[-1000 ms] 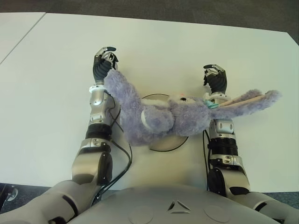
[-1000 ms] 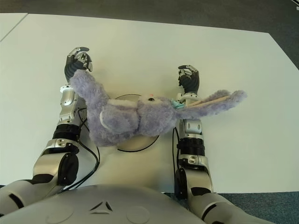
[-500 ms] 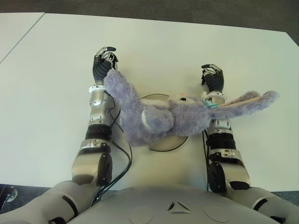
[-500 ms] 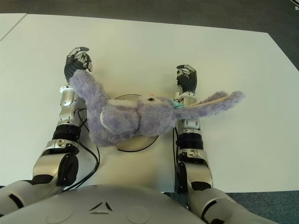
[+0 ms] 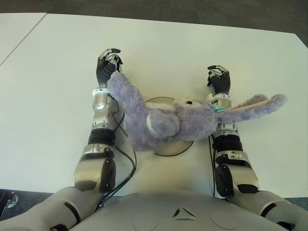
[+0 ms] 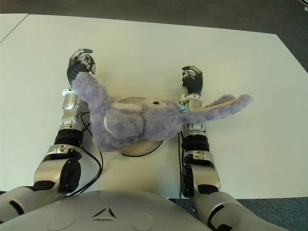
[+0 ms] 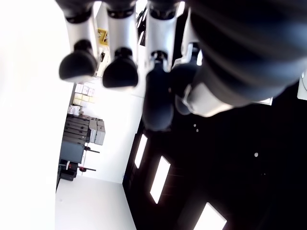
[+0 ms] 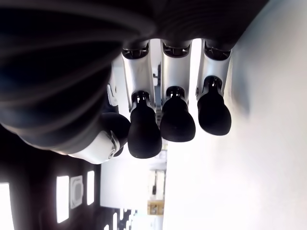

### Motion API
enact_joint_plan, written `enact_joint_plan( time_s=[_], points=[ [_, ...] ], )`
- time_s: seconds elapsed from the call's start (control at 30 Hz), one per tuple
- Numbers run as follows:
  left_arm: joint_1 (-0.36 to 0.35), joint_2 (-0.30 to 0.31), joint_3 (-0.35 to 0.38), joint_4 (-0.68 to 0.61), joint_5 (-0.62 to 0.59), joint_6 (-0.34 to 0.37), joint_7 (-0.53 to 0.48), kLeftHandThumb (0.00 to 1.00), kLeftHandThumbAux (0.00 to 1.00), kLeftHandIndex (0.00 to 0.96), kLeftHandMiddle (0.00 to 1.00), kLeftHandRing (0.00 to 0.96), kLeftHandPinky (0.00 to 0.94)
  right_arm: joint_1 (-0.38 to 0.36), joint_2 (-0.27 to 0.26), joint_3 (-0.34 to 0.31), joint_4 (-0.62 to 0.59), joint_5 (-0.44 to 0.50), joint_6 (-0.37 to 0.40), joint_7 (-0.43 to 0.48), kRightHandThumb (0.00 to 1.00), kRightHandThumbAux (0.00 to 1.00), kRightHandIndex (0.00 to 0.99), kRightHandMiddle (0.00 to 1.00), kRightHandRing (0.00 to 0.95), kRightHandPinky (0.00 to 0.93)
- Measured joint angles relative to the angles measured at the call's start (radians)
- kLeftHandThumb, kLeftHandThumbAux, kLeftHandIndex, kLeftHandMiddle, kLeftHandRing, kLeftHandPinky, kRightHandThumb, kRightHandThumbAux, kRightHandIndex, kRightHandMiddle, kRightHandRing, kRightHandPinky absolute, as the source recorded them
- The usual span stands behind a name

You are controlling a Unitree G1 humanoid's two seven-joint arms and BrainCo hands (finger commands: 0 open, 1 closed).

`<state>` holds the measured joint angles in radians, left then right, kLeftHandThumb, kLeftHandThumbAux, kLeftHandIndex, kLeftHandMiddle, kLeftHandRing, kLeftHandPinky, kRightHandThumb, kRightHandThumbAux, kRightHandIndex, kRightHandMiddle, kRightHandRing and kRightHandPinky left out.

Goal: Put the doll into the plate.

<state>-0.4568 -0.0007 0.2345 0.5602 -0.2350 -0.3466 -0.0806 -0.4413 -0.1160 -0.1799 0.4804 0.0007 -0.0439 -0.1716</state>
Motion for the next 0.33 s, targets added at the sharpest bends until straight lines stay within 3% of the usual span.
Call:
enact_joint_plan(
  time_s=[0.33],
  points=[
    [0.0,-0.001,0.0,0.0,-0.001,-0.002,0.0,0.717,0.7,0.445,0.817,0.816,0.809,-0.005,-0.001,-0.001,0.01,0.002,-0.006,-0.002,0.715,0.715,0.442,0.783,0.778,0.745]
  ],
)
